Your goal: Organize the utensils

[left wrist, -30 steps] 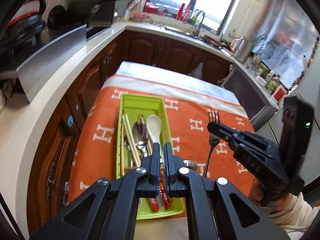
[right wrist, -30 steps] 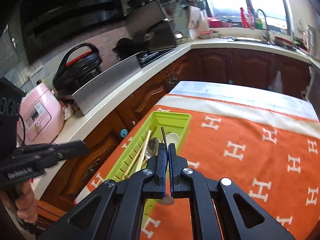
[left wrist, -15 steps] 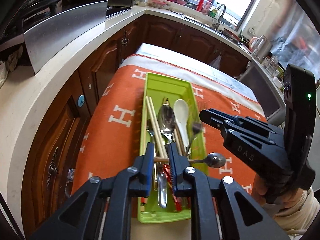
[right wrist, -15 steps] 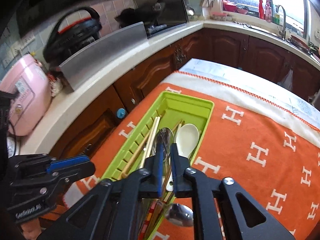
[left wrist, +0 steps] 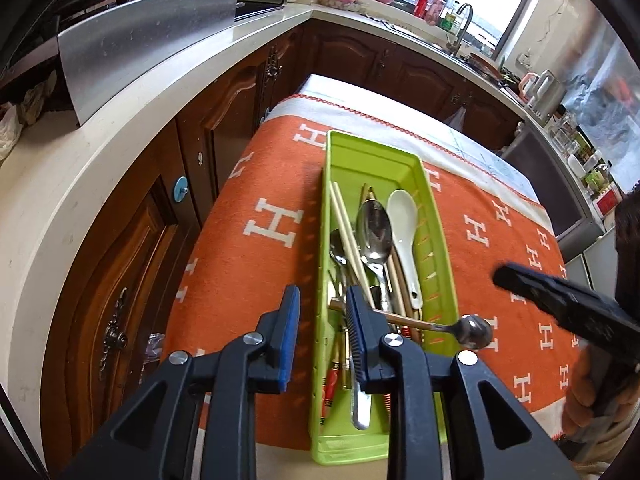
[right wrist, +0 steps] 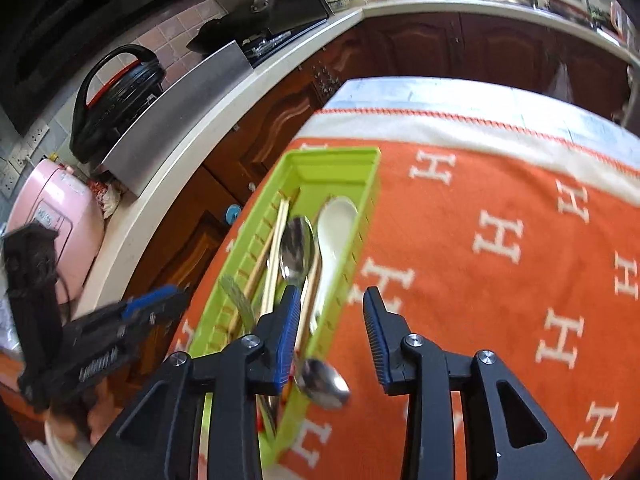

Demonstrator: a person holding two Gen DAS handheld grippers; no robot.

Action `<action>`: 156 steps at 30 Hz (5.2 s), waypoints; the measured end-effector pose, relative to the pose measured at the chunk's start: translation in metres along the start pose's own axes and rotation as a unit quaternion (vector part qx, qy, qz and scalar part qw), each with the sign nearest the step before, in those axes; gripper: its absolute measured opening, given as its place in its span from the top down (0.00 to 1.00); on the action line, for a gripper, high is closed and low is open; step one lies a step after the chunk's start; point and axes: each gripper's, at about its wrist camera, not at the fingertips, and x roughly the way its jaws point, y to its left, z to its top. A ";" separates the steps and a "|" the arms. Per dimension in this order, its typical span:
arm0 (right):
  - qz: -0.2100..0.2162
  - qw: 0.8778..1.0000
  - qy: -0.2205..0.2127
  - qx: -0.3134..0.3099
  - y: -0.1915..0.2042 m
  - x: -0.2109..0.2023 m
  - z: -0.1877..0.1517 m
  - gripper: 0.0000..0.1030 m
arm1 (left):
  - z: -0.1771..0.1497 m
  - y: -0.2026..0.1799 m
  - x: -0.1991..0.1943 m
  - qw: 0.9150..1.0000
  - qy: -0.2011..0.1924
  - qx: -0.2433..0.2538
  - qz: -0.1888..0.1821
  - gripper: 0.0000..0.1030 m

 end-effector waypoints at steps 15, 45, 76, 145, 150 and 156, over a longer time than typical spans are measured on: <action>0.059 0.995 0.086 0.000 -0.003 0.019 -0.058 0.77 | -0.003 0.006 0.013 1.000 0.014 -0.011 0.013 0.79; 0.005 0.978 0.096 -0.186 0.071 0.073 -0.016 0.94 | -0.003 0.014 0.013 1.000 0.017 -0.015 0.015 0.79; 0.025 0.997 0.043 0.059 0.034 0.062 0.021 0.65 | -0.004 0.021 0.019 0.999 0.029 -0.030 0.016 0.77; -0.168 0.970 -0.159 0.069 -0.063 -0.255 -0.094 0.17 | -0.014 -0.232 -0.076 0.988 -0.066 0.133 0.048 0.01; -0.164 0.972 -0.153 0.073 -0.068 -0.249 -0.091 0.17 | -0.014 -0.231 -0.073 0.988 -0.062 0.133 0.051 0.01; -0.163 0.972 -0.152 0.074 -0.068 -0.247 -0.090 0.17 | -0.013 -0.231 -0.073 0.988 -0.063 0.134 0.050 0.01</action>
